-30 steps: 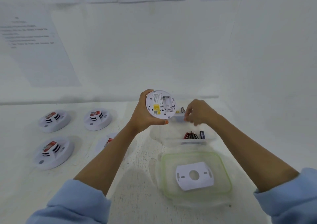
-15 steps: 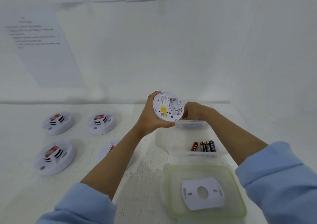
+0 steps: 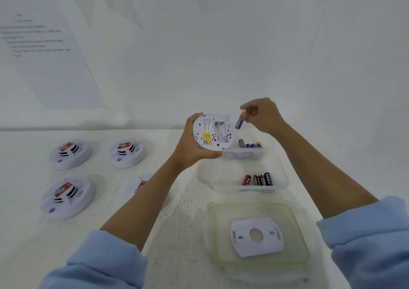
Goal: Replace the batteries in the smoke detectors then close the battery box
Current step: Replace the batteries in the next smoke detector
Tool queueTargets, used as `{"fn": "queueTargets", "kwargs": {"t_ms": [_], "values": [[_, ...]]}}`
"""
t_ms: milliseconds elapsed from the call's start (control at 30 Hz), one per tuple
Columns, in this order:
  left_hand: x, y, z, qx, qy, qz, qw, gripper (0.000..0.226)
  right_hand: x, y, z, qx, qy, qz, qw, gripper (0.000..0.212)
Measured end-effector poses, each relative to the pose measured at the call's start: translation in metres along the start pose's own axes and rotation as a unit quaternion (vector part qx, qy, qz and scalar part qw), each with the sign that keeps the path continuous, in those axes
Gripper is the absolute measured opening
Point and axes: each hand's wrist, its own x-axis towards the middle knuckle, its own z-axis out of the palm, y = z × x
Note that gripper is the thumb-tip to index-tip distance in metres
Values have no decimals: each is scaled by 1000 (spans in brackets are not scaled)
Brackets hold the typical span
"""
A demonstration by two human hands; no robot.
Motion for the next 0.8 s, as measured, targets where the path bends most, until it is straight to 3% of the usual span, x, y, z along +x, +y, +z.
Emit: {"fn": "queueTargets", "kwargs": {"t_ms": [100, 367, 533, 633, 700, 800], "values": [[-4, 5, 2, -16, 3, 4, 1000, 97, -21, -22, -11, 96, 34, -55, 993, 18], [-10, 16, 5, -41, -7, 19, 999, 100, -62, -39, 1, 94, -32, -165, 981, 21], [-13, 22, 1, -27, -19, 27, 999, 99, -71, -33, 4, -43, -101, -269, 957, 19], [-15, 27, 0, -32, -24, 23, 999, 103, -69, -37, 0, -10, -92, -246, 965, 19], [-15, 30, 1, -39, -24, 22, 999, 98, -62, -38, -5, 7, -90, -206, 974, 29], [-14, 35, 0, -54, -31, 21, 998, 92, -57, -43, -12, 55, -167, -120, 977, 42]]}}
